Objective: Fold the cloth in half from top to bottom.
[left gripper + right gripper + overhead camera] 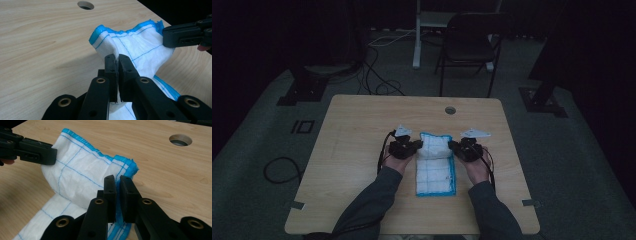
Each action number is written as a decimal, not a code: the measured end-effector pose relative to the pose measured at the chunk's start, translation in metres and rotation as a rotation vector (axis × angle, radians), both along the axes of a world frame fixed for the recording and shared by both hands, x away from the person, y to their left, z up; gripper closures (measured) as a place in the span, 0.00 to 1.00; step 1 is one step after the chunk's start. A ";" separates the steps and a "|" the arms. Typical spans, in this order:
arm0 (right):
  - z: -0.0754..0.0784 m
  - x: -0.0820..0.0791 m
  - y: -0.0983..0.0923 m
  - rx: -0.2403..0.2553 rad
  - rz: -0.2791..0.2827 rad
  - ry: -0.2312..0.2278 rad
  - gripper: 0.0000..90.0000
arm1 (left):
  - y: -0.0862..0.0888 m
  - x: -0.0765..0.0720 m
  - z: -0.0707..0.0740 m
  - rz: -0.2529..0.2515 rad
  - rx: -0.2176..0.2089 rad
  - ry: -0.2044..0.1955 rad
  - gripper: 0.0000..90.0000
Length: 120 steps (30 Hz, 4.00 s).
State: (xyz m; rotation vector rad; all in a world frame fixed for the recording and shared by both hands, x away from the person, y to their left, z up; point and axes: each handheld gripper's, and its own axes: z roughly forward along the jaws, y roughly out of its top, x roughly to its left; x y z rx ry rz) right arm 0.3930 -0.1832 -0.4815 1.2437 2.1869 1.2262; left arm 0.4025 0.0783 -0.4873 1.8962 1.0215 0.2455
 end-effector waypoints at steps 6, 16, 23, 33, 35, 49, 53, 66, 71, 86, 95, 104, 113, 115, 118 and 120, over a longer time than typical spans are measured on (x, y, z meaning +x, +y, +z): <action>-0.001 -0.009 0.001 0.003 0.008 -0.009 0.94 | 0.003 -0.006 -0.003 -0.005 -0.003 0.000 0.97; -0.001 -0.022 0.003 0.016 0.022 -0.019 0.94 | 0.008 -0.018 -0.005 -0.009 -0.011 0.007 0.97; -0.007 -0.030 0.002 0.025 0.021 -0.015 0.94 | 0.008 -0.029 -0.007 -0.021 -0.008 0.007 0.96; -0.017 -0.041 -0.001 0.026 0.017 -0.001 0.94 | 0.007 -0.038 -0.014 -0.029 -0.010 0.019 0.96; -0.023 -0.045 -0.001 0.022 0.017 0.013 0.94 | 0.005 -0.044 -0.020 -0.032 -0.003 0.027 0.96; -0.039 -0.059 -0.001 0.034 0.017 0.045 0.93 | 0.013 -0.058 -0.037 -0.004 -0.025 0.076 0.87; -0.040 -0.061 -0.002 0.040 0.015 0.050 0.93 | 0.018 -0.056 -0.030 0.017 -0.044 0.058 0.84; -0.042 -0.066 -0.004 0.050 0.017 0.045 0.92 | 0.010 -0.014 -0.023 0.045 -0.013 0.063 0.81; -0.042 -0.069 -0.006 0.058 0.017 0.040 0.92 | -0.001 -0.005 -0.030 0.017 0.018 0.085 0.81; -0.042 -0.072 -0.009 0.063 0.015 0.042 0.79 | 0.005 -0.032 -0.037 -0.036 -0.005 0.100 0.79; -0.040 -0.073 -0.012 0.073 0.008 0.038 0.75 | 0.006 -0.045 -0.039 -0.058 0.009 0.095 0.78; -0.037 -0.074 -0.017 0.084 -0.001 0.027 0.74 | 0.006 -0.055 -0.044 -0.078 0.035 0.091 0.77; -0.032 -0.077 -0.022 0.108 -0.016 0.007 0.74 | 0.005 -0.065 -0.048 -0.098 0.087 0.073 0.77; -0.031 -0.078 -0.025 0.118 -0.023 -0.001 0.74 | 0.005 -0.067 -0.048 -0.100 0.096 0.069 0.77; -0.029 -0.079 -0.028 0.126 -0.033 -0.010 0.74 | 0.006 -0.070 -0.049 -0.104 0.107 0.067 0.77; -0.028 -0.079 -0.031 0.135 -0.041 -0.014 0.74 | 0.006 -0.072 -0.050 -0.109 0.119 0.062 0.76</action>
